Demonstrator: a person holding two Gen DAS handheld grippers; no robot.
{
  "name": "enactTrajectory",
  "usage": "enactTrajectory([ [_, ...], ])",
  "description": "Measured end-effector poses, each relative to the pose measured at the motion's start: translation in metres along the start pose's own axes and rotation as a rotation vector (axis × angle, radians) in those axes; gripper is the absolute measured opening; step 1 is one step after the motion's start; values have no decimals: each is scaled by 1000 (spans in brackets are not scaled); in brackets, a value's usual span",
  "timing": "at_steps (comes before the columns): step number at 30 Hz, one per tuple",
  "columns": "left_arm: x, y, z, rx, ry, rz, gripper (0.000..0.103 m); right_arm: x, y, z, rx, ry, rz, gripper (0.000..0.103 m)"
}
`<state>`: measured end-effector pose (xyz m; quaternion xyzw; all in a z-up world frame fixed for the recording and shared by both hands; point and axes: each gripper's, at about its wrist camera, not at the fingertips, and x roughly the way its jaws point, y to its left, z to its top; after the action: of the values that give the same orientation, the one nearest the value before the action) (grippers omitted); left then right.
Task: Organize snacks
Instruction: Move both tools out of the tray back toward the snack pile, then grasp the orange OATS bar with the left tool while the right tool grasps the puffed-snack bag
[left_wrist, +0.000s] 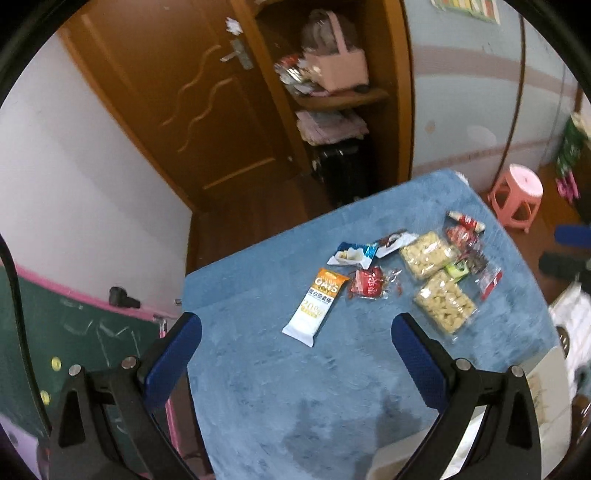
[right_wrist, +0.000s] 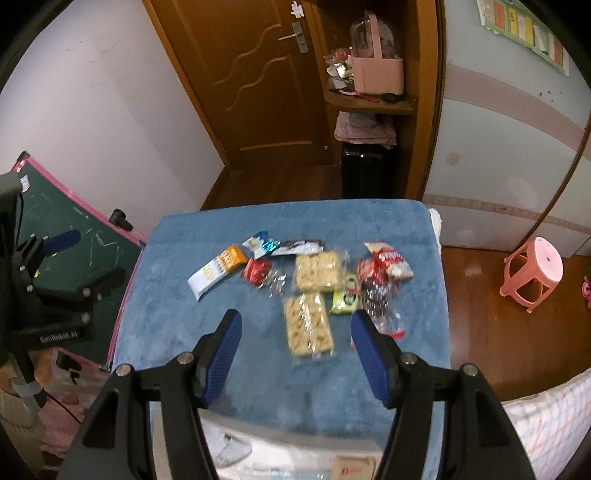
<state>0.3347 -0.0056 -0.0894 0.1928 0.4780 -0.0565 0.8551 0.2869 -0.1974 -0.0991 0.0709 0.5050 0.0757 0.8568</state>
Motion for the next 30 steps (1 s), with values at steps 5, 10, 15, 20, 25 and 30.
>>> enactTrajectory([
  [5,73,-11,2,132,123,4,102,55,-9,21,28,70,-16,62],
  [10,148,-12,-8,198,267,-28,102,122,-7,14,28,202,-3,62],
  [15,196,-12,-13,226,333,-34,102,178,-7,-2,35,317,-14,62],
  [20,228,-13,-12,228,352,-54,102,213,-9,-19,46,384,-14,63],
  [25,260,-9,-12,167,383,-99,102,224,-12,-28,88,401,36,70],
  [30,283,-1,-12,90,408,-154,103,226,-3,-38,-8,388,-10,72],
])
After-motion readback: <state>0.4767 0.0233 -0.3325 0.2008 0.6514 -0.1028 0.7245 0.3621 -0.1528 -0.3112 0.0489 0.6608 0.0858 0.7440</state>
